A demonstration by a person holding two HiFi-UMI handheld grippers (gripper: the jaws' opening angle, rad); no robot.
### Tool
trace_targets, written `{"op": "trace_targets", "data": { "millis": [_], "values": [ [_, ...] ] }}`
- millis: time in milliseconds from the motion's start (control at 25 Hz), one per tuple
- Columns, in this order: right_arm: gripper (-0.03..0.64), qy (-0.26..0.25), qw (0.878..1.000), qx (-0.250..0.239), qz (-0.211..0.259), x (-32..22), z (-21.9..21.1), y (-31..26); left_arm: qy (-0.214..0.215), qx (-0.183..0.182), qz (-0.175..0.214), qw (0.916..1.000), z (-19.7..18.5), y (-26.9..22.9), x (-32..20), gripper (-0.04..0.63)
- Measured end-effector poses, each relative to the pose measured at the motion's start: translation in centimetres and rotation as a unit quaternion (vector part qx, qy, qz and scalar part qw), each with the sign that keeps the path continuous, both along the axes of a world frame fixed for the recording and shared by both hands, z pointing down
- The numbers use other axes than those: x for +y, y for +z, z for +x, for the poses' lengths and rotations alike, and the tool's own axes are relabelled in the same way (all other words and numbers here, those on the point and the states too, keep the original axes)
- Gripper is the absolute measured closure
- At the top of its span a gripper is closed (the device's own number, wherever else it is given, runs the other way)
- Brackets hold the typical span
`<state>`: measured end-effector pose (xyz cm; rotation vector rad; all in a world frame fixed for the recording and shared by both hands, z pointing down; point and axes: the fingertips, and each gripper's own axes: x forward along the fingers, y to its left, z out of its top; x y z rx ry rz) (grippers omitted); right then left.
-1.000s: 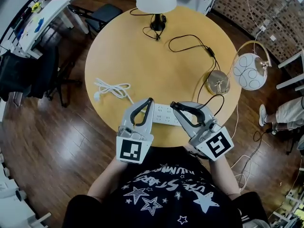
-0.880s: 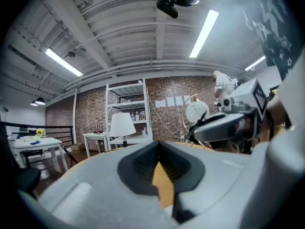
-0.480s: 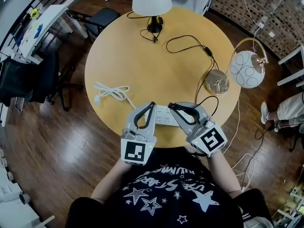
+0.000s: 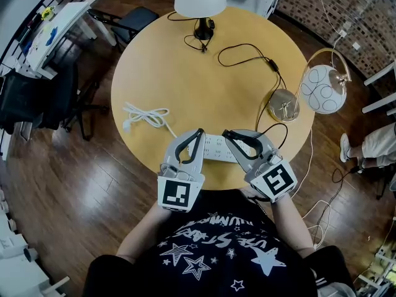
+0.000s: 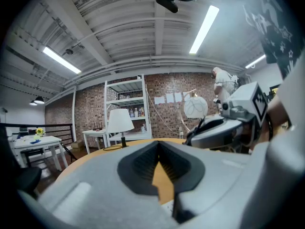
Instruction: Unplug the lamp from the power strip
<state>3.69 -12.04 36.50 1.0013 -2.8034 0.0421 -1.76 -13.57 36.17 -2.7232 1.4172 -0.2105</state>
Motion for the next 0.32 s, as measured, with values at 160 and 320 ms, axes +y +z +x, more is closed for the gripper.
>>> {"op": "trace_targets", "data": {
  "millis": [160,320],
  "values": [
    [0.561,0.004,1.0,0.001,0.003,-0.04,0.06,-0.11,-0.004,0.004,-0.001,1.0,0.02,-0.19,0.06,0.592],
    [0.561,0.011,1.0,0.001,0.002,-0.21,0.37,-0.19,-0.003,0.004,0.003,1.0,0.12,-0.26,0.08,0.592]
  ]
}}
